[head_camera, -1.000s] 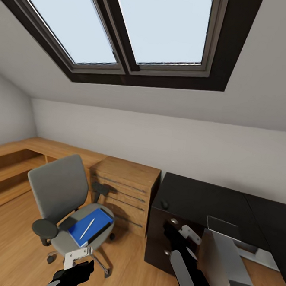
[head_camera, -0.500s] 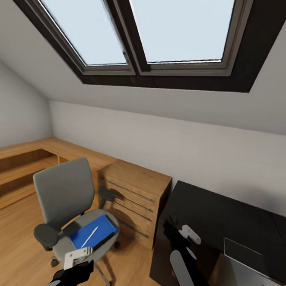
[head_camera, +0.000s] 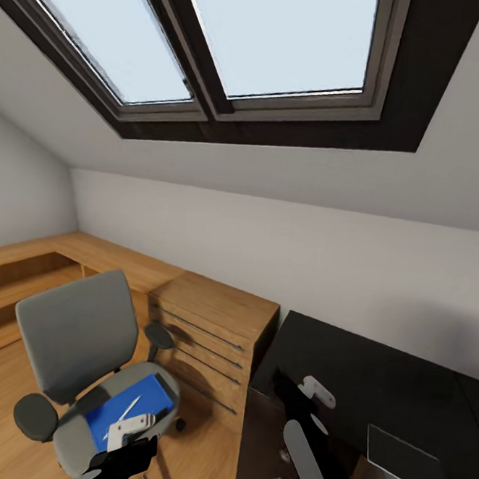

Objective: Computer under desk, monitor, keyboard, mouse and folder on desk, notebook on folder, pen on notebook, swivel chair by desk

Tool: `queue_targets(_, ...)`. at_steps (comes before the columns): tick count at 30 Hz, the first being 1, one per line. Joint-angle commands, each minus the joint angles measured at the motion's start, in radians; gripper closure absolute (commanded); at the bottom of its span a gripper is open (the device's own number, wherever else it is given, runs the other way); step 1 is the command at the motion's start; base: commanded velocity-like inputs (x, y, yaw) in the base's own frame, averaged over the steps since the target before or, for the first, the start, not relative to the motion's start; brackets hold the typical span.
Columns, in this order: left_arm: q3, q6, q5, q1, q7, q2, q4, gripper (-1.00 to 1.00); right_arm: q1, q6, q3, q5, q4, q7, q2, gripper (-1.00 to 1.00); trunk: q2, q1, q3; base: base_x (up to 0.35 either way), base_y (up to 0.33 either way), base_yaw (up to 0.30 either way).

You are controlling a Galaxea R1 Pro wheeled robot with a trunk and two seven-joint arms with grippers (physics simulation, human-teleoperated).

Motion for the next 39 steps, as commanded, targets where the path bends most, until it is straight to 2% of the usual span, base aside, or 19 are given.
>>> queue_targets(1, -0.001, 0.001, 0.01, 0.0, 0.01, 0.0, -0.002, -1.0, 0.0, 0.004, 0.002, 0.0, -0.001, -0.006, 0.0, -1.0, -0.001, 0.001, -0.001, 0.257, -0.242, 0.001)
queue_targets(16, -0.002, 0.001, 0.01, 0.0, 0.01, 0.0, -0.002, -1.0, 0.0, 0.004, 0.01, 0.022, -0.003, -0.005, 0.0, -1.0, -0.001, 0.001, -0.001, 0.268, -0.214, 0.0)
queue_targets(28, -0.002, 0.001, 0.01, 0.0, 0.008, 0.001, -0.002, -1.0, 0.0, 0.003, 0.041, 0.053, -0.003, -0.005, 0.001, -1.0, -0.001, 0.001, -0.001, 0.285, -0.029, 0.0)
queue_targets(39, -0.002, 0.002, 0.01, 0.0, 0.008, 0.001, -0.003, -1.0, 0.0, 0.003, 0.044, 0.056, 0.004, -0.005, 0.001, -1.0, -0.001, 0.001, -0.002, 0.045, -0.001, 0.086)
